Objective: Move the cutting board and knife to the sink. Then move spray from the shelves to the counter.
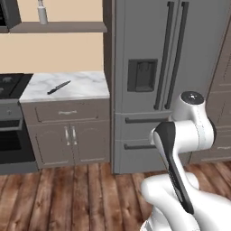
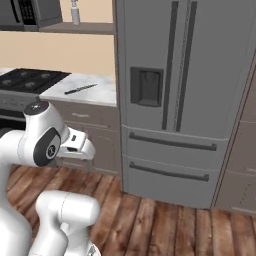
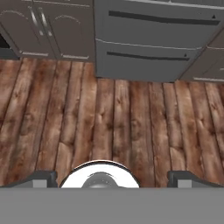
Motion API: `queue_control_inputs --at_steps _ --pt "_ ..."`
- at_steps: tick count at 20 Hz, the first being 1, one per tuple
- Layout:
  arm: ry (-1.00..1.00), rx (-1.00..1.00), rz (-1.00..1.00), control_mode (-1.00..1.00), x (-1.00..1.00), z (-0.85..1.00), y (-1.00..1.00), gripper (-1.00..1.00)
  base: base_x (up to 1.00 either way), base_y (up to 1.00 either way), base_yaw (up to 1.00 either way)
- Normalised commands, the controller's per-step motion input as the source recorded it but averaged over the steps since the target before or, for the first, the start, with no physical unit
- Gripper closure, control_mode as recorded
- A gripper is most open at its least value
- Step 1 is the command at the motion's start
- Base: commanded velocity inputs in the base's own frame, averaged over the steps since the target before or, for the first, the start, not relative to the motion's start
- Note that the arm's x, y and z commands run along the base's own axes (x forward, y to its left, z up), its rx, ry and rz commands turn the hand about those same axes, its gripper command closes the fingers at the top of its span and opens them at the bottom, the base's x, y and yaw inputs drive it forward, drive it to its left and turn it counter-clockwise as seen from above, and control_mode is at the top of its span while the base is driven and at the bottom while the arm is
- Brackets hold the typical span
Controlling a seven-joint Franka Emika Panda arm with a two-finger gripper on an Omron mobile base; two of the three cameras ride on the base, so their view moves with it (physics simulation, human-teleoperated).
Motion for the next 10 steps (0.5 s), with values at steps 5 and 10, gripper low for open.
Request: queue_control_inputs --at_steps 5,10 --pt "0.00 0.00 0.00 1.00 0.00 0.00 0.00 -1.00 1.00 0.99 0.00" --pt "0.00 0.00 0.00 1.00 0.00 0.00 0.00 -1.00 1.00 0.36 -0.01"
